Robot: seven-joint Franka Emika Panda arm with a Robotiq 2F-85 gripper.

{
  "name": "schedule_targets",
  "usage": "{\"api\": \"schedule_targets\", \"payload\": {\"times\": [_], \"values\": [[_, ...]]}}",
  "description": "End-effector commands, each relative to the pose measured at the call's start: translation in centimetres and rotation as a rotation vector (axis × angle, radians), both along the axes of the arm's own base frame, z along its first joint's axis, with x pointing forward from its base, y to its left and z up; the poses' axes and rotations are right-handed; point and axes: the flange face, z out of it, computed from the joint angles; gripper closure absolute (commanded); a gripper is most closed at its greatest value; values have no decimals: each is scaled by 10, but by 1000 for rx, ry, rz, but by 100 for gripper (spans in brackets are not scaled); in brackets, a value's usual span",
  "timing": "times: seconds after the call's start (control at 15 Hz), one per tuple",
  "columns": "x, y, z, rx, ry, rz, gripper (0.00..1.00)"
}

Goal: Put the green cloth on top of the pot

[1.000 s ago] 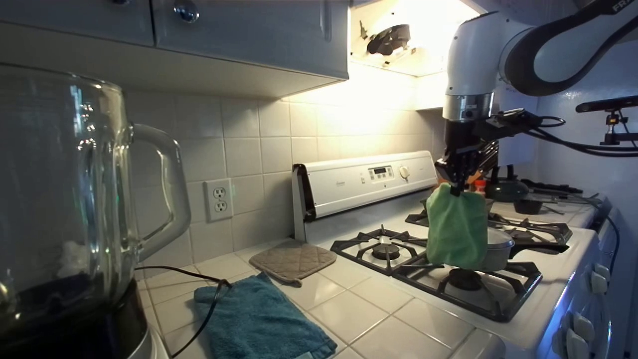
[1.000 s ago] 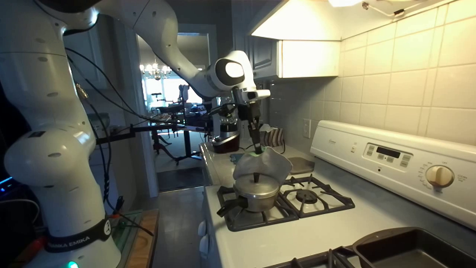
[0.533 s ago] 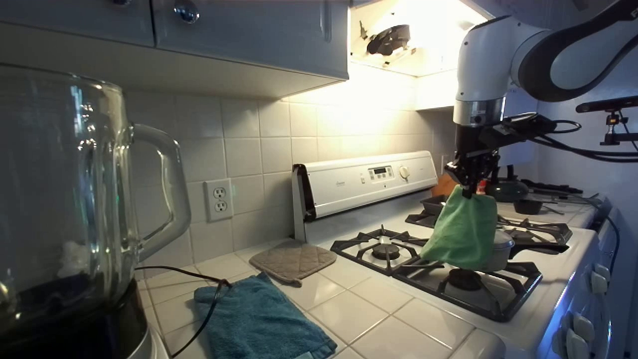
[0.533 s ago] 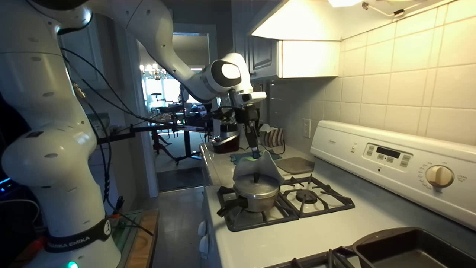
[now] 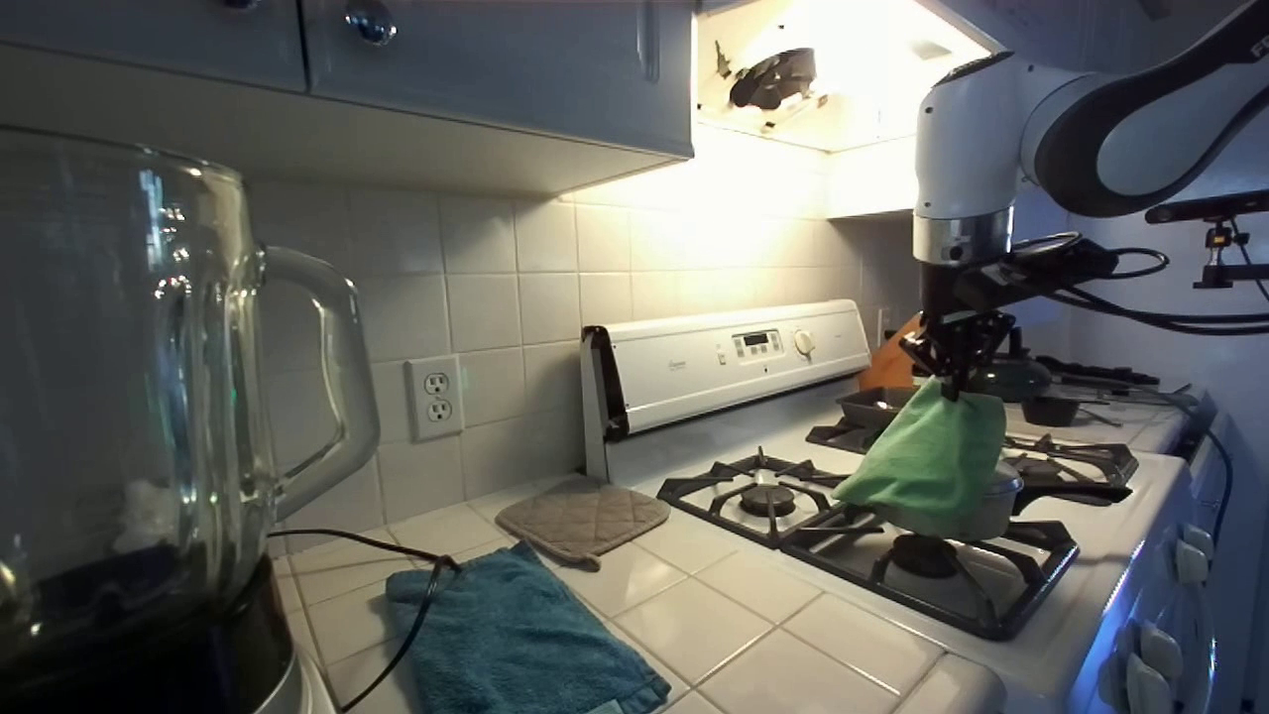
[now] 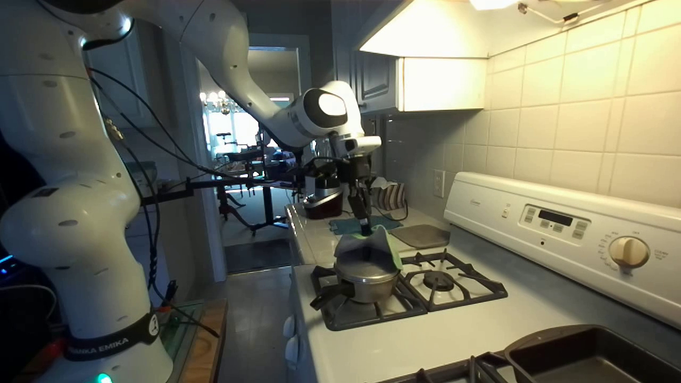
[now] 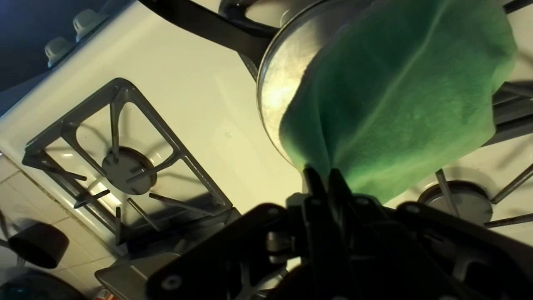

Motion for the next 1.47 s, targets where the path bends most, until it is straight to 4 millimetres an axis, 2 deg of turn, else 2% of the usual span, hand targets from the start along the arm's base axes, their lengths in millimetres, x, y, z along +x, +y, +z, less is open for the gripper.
{"api": "schedule_targets", "payload": {"times": [0.0, 0.93, 1.4], "values": [[-9, -9, 1, -27, -9, -49, 98], [-34, -23, -9, -40, 2, -176, 98], [-37, -26, -10, -44, 6, -189, 98]]}}
